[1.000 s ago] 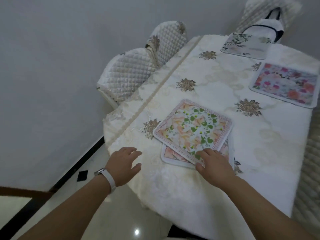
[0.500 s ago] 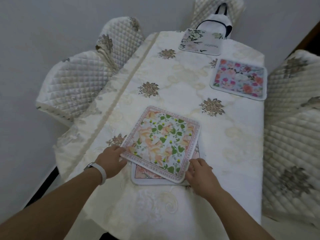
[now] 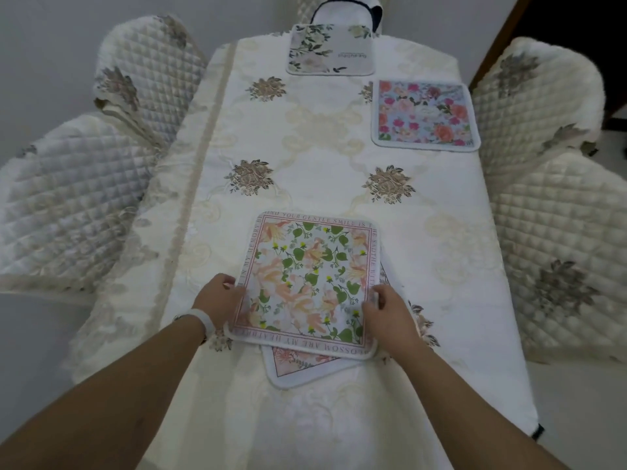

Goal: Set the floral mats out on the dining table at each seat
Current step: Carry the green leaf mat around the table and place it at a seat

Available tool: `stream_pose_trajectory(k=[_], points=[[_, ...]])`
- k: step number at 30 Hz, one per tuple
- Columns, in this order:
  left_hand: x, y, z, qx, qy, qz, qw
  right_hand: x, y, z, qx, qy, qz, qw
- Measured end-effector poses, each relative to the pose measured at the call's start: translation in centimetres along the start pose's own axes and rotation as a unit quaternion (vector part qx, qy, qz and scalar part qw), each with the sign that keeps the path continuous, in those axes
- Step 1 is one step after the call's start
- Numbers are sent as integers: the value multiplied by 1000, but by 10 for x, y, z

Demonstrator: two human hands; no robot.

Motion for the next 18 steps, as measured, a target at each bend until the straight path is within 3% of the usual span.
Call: stream_pose_trajectory(k=[5,9,13,18], points=[[-23,4,-13,53,-5,21,998,-11,1,0,-154,-88,-51,983],[-29,3,-23,74,-33,48,996,-20,3,-3,-184,-128,-51,973],[-24,6,-29,88,-70,43,993,-20,-3,4,-230,-135,-7,964],[-10,15,-25,131,-78,20,988,-13,-12,17,-203,-88,10,975]])
Point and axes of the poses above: each hand's wrist, its own x-axis away from the middle knuckle, its own y-axis out of the back of the hand, z = x × y, the point moved 7 cm from there along -x, towards the middle knuckle, and after that the axes turned 2 degrees about -y, right-handed, at the moved point
